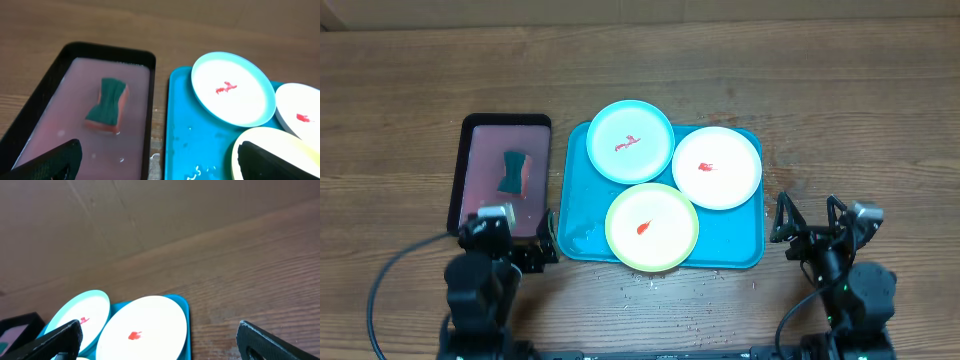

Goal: Clean dirty plates on tray and stack at the side
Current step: 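Move left gripper to the sponge and right gripper to the yellow plate rim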

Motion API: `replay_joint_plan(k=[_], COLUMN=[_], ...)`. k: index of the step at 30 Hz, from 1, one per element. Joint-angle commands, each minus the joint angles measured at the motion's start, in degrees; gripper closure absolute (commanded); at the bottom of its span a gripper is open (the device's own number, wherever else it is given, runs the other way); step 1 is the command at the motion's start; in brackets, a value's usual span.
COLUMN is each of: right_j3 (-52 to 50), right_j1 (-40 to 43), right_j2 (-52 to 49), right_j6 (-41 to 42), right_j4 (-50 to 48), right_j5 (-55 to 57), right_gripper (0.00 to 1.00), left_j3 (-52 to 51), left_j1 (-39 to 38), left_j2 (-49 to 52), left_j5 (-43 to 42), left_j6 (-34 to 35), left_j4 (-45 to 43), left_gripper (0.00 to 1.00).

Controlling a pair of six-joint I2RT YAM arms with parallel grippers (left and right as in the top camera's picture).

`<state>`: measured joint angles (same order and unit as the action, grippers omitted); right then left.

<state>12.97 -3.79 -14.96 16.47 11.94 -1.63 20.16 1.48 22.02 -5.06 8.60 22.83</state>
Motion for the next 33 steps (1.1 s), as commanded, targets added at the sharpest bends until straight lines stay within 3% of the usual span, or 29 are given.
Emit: replay_joint_plan(k=[1, 9, 12, 16, 19, 24, 28, 33], right_j3=[7.65, 26.01, 33.27, 41.31, 43.36, 43.36, 43.36, 43.36], right_j1=[0.17, -0.13, -1.31, -2.8, -2.8, -2.99, -6.14, -14.88], right_j2=[-7.02, -25.57, -31.87, -39.45, -43.47, -49.11, -51.65, -52.94], right_j6=[0.04, -0.17, -0.66, -5.27, -2.91, 3.17, 6.84, 17.2], right_j4=[2.82, 17.97, 26.27, 34.51, 33.09, 26.64, 27.17, 27.82], right_j5=[-1.7, -8.28, -8.57, -8.55, -10.19, -24.37, -20.44, -7.13], right_gripper=[0.0, 0.0, 0.0, 0.0, 0.0, 0.0, 0.0, 0.0], left_j3=[8.39, 26.67, 32.41, 34.34, 34.34, 34.34, 34.38, 36.54], left_j1=[-0.37, -0.39, -0.39, -0.39, -0.39, -0.37, -0.22, 2.64], left_j2=[9.99, 27.71, 31.52, 33.38, 33.83, 33.86, 34.97, 40.7], left_j5=[0.81, 0.63, 0.55, 0.57, 0.55, 0.57, 1.29, 1.7], left_j6=[-2.97, -4.35, -3.67, -3.23, -3.23, -3.21, -2.34, -1.73], left_j4=[3.23, 17.79, 26.36, 31.04, 31.19, 25.83, 21.81, 21.92], left_gripper=[0.0, 0.0, 0.0, 0.0, 0.0, 0.0, 0.0, 0.0])
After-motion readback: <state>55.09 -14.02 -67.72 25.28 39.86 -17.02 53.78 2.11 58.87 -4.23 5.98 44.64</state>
